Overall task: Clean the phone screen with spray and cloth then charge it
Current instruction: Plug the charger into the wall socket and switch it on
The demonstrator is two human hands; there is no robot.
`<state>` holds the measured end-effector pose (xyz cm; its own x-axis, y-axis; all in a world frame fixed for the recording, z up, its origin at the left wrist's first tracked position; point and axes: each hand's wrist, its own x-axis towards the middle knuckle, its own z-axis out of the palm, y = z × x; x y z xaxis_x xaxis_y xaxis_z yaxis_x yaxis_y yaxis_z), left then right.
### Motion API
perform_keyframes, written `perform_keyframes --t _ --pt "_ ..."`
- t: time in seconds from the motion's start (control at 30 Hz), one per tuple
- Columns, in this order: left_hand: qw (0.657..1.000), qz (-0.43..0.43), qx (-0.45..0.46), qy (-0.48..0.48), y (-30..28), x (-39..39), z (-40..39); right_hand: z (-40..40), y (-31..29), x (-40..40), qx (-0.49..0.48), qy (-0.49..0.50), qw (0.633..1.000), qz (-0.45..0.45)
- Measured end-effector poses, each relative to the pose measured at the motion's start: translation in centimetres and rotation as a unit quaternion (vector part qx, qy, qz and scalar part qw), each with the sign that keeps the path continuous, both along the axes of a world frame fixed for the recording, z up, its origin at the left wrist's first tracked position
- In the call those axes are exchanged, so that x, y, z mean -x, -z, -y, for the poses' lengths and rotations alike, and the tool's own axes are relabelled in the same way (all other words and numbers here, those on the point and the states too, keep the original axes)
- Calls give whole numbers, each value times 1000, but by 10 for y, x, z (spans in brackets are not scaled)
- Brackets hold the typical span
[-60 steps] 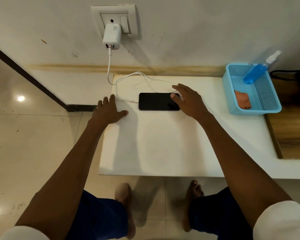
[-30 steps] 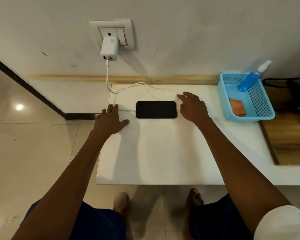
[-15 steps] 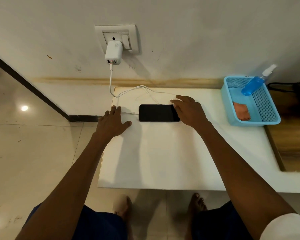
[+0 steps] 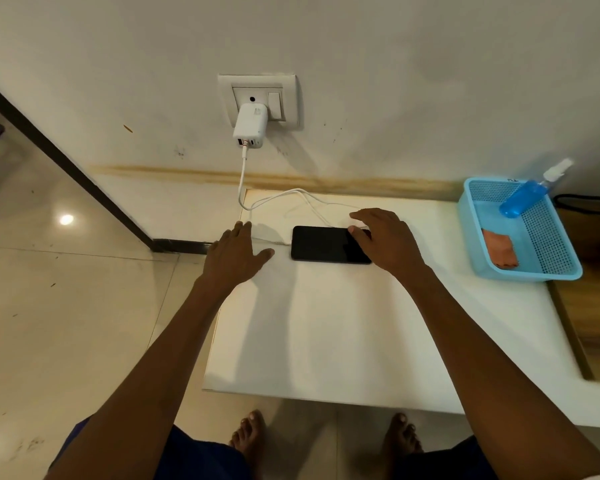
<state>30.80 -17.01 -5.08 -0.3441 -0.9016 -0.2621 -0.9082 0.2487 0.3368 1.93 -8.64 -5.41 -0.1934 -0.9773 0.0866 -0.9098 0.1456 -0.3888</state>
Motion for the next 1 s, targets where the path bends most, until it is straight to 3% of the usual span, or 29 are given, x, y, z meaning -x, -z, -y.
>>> perform_keyframes --t 0.1,0.2,0.3,0.43,0.63,1.0 --pt "991 -117 24 -62 -9 -1 3 1 -1 -4 -35 -38 998 22" --pt "981 -152 22 -116 -16 -2 6 -2 0 0 -87 -37 996 -1" --pt "988 -122 6 -96 -14 -5 4 -8 2 8 -122 -30 992 4" --pt "1000 -14 22 -7 -4 -4 -7 -13 4 19 -150 -37 987 34" --pt "995 83 31 50 3 4 -10 -14 7 26 -148 -58 986 47" --pt "989 -28 139 51 13 12 -10 -16 12 31 -133 -69 987 56"
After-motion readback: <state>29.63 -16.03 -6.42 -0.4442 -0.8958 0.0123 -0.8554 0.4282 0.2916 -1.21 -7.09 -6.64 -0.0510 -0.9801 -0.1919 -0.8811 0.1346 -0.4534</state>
